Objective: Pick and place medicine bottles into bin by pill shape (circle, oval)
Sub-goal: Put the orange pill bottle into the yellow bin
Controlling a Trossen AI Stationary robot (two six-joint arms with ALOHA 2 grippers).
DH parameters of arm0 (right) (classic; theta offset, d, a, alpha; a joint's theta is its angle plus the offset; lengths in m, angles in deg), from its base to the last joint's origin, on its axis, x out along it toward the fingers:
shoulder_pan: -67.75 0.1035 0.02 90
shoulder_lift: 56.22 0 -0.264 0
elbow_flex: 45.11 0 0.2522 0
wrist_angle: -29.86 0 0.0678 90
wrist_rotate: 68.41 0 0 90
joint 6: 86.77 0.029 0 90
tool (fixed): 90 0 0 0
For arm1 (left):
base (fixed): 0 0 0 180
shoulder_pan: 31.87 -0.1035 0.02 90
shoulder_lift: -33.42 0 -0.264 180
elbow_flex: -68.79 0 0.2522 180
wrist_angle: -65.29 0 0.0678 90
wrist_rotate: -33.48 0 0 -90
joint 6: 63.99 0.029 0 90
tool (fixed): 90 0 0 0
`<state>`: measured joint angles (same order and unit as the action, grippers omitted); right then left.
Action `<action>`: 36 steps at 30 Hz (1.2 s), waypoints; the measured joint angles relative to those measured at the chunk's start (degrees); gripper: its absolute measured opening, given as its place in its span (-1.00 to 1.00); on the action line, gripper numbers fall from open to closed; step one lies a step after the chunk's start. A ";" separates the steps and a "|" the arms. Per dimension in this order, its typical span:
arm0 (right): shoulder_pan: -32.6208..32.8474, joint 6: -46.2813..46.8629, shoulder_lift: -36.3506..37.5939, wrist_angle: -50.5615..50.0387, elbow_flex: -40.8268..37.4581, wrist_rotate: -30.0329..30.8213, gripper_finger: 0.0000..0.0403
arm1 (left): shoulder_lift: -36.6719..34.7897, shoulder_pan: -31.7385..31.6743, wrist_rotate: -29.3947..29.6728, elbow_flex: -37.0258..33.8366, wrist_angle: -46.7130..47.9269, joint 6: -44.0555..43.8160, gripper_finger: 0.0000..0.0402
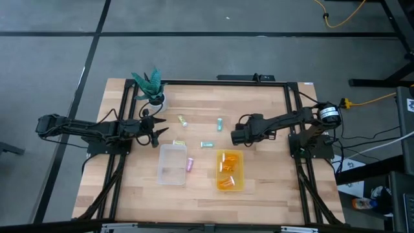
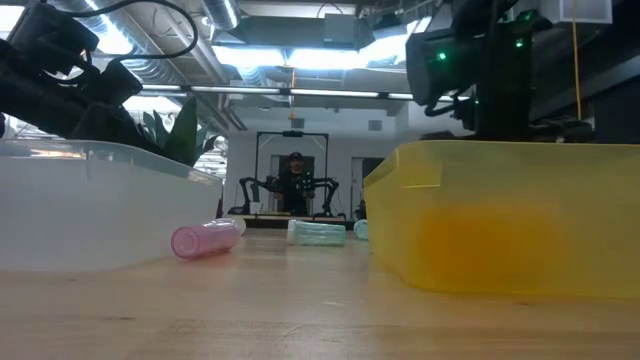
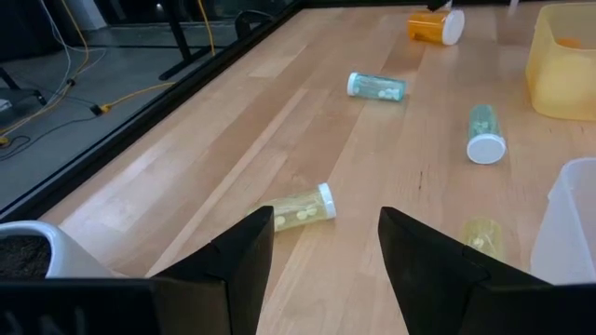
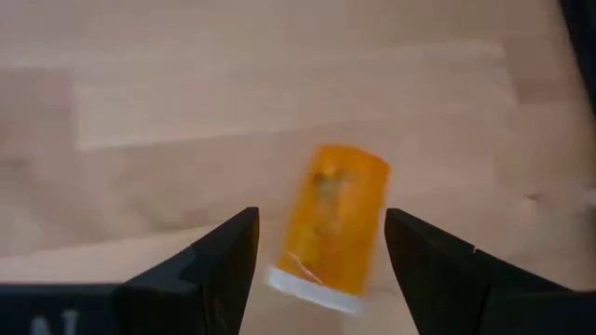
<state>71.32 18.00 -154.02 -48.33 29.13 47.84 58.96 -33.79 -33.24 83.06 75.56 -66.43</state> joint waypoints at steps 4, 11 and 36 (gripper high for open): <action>0.00 2.24 -0.27 -0.10 0.01 1.50 0.17 | 0.00 0.01 0.00 0.00 0.01 -0.41 -0.05; 0.03 3.45 -0.48 0.85 -2.12 -0.03 0.17 | 0.00 0.02 -0.01 0.00 0.01 -1.46 -0.05; 0.07 -1.49 -0.42 15.54 -13.00 -2.36 0.17 | 0.00 0.01 0.00 0.00 0.01 -1.45 -0.05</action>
<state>71.39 16.51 -154.44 -32.79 16.13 45.48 58.96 -33.78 -33.24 83.06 75.57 -67.88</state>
